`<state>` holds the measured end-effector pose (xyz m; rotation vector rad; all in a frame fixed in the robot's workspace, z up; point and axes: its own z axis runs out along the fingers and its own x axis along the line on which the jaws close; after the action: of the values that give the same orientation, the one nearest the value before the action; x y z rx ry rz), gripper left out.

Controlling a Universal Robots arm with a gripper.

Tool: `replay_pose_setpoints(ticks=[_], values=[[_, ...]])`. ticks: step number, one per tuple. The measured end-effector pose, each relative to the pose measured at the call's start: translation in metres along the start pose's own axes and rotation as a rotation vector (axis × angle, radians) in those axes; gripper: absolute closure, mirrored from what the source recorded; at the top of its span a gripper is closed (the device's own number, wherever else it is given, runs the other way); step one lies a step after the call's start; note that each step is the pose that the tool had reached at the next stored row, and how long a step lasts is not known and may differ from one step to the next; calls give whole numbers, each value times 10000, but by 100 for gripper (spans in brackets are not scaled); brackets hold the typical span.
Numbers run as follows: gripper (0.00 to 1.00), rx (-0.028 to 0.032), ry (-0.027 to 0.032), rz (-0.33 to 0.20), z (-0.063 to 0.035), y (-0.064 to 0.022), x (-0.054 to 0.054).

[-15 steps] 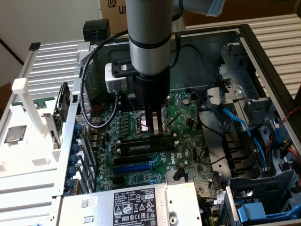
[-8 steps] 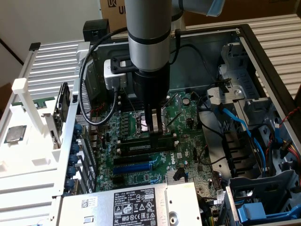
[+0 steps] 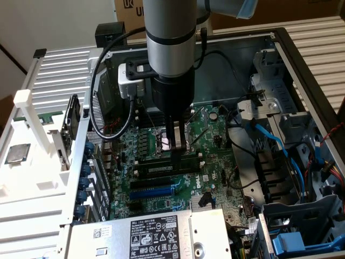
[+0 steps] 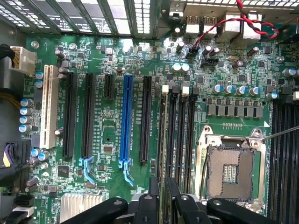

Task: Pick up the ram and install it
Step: 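Insert the ram into the slot, then press down the ram until it locks into place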

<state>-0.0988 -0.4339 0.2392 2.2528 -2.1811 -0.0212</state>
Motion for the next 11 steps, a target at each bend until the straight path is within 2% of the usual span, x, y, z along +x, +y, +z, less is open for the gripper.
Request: replay_pose_setpoints(ticks=[11], values=[[78, -9, 1, 0, -1, 0, 0]])
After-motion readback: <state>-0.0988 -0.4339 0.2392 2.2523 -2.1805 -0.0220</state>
